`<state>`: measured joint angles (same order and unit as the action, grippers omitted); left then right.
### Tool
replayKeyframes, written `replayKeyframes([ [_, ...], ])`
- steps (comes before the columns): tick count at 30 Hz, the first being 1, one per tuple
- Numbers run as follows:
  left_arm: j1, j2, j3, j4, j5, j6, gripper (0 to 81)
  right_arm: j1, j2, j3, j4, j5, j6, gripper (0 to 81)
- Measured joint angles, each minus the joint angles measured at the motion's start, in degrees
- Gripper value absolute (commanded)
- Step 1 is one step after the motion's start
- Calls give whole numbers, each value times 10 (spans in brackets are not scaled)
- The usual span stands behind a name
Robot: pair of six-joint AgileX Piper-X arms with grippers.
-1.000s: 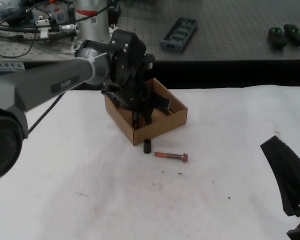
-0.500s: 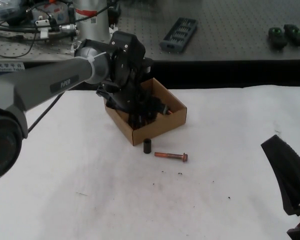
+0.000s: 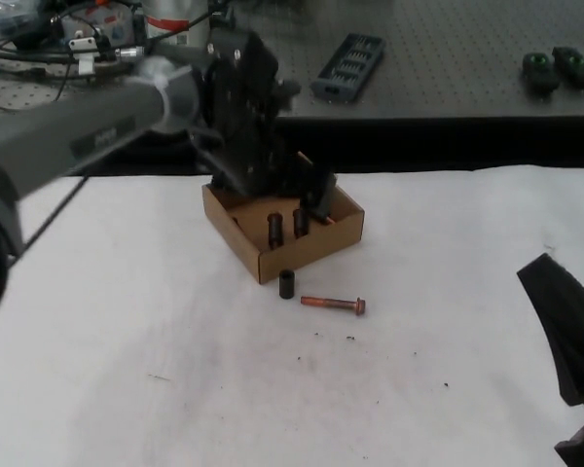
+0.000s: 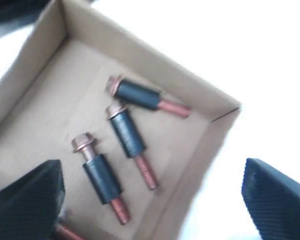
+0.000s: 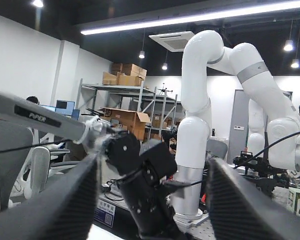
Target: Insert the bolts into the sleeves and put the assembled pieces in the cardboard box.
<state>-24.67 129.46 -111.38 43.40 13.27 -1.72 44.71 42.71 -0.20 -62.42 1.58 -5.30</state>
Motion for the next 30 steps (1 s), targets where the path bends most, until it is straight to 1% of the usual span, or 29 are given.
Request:
replayKeyframes([
  [3, 0, -28, 0, 4, 14, 0, 725, 0, 0, 0, 3, 5, -8, 335],
  [6, -1, -80, 0, 20, 34, 0, 713, 0, 0, 0, 3, 8, -13, 312],
  [8, -1, -113, 0, 32, 38, 0, 661, 0, 0, 0, 4, 8, -14, 313],
  [11, -3, -158, -3, 88, 43, 4, 571, 0, 0, 0, 4, 8, -14, 313],
  [15, -7, -193, 0, 181, 45, 22, 521, 0, 0, 0, 11, 19, -22, 313],
  [16, -7, -199, 16, 211, 48, 29, 497, 0, 0, 0, 17, 30, -27, 313],
  [17, -7, -208, 29, 221, 50, 33, 454, 0, 0, 0, 18, 31, -27, 307],
  [20, -8, -236, 90, 227, 72, 42, 372, 0, 0, 0, 27, 47, -29, 230],
  [25, -8, -310, 222, 186, 105, 43, 268, 0, 0, 0, 41, 57, -24, 18],
  [26, -8, -329, 254, 169, 114, 44, 242, 0, 0, 0, 43, 58, -23, 8],
  [28, -8, -370, 327, 125, 135, 52, 204, 0, 0, 0, 46, 59, -22, 46],
  [30, -8, -415, 403, 72, 169, 72, 188, 0, 0, 0, 47, 60, -21, 54],
])
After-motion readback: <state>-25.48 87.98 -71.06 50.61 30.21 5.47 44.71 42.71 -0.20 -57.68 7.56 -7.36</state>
